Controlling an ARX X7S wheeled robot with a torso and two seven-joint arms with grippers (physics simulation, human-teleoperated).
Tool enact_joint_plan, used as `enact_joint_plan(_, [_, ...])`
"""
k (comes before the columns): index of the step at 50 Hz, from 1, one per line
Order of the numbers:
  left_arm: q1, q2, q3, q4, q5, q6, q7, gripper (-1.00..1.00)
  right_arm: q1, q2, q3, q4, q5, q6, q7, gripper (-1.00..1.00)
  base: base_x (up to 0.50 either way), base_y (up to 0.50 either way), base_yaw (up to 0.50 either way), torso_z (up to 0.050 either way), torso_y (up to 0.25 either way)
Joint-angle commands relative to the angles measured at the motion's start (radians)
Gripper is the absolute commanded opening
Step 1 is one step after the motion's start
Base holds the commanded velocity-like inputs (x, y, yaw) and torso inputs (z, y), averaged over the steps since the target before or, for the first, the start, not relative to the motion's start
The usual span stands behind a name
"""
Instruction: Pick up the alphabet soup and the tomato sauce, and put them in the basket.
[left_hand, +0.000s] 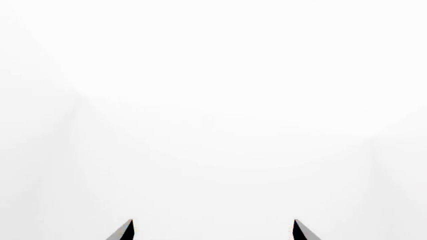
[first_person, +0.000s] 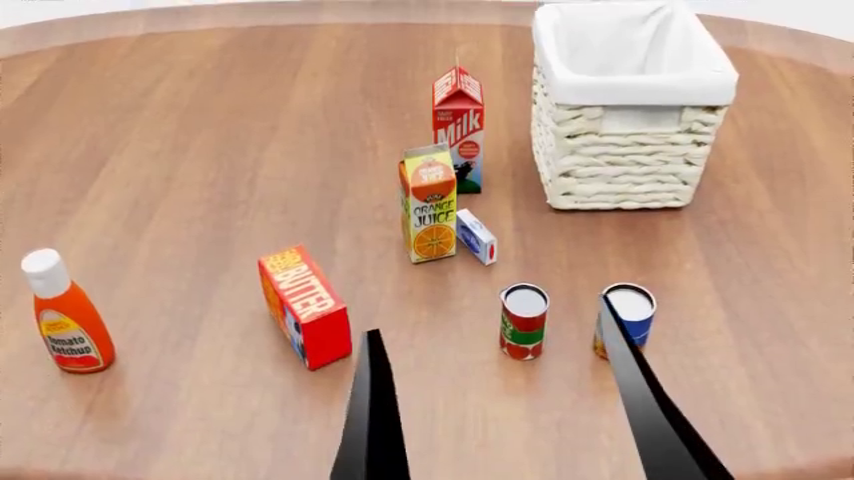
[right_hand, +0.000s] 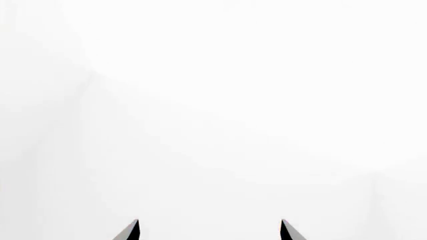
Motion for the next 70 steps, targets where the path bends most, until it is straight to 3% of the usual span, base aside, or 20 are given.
enact_joint_plan(1, [0.013, -0.015, 0.014, 0.013, 0.000, 0.019, -0.006, 1.00, 0.004, 0.008, -0.025, -0.035, -0.015, 0.023, 0.006, 1.00, 0.00, 0.00, 0.00, 0.050, 0.000])
enact_joint_plan(36, [0.007, -0.054, 0.037, 0.023, -0.029, -0.008, -0.041, 1.00, 0.019, 0.038, -0.064, -0.040, 0.003, 0.046, 0.039, 1.00, 0.00, 0.00, 0.00, 0.050, 0.000])
enact_joint_plan(57, [0.012, -0.073, 0.041, 0.028, -0.055, 0.000, -0.058, 1.00, 0.021, 0.052, -0.081, -0.038, 0.023, 0.052, 0.058, 1.00, 0.00, -0.34, 0.00, 0.000, 0.000])
enact_joint_plan(70, [0.012, -0.080, 0.051, 0.022, -0.054, 0.005, -0.067, 1.00, 0.021, 0.071, -0.101, -0.025, 0.012, 0.030, 0.071, 1.00, 0.00, -0.02, 0.00, 0.000, 0.000])
